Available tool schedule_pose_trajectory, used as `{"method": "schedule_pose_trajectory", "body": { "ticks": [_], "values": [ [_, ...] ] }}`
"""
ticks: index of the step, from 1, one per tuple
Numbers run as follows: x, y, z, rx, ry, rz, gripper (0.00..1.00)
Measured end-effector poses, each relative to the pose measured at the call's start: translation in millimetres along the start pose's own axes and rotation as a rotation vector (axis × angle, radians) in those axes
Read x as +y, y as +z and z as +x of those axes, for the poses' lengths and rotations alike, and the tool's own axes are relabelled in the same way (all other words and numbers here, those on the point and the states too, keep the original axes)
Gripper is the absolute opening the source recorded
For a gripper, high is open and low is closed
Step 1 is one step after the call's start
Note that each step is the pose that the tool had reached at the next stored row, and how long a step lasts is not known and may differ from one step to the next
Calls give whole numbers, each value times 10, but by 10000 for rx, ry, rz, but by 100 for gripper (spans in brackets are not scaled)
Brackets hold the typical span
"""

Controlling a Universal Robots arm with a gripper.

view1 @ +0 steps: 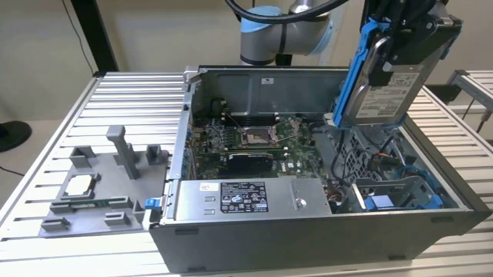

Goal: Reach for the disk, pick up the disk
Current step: 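Pick up the disk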

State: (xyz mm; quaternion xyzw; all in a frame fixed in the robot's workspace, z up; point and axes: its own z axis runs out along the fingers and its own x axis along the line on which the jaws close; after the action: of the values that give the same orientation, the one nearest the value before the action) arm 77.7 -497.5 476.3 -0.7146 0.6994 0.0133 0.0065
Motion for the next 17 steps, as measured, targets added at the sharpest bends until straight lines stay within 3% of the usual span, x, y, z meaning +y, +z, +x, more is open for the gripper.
{"method": "schedule_pose_trajectory", "body": {
  "ticks": [17],
  "values": [
    [-33,-1,452,-4,12,-64,0]
  ]
}}
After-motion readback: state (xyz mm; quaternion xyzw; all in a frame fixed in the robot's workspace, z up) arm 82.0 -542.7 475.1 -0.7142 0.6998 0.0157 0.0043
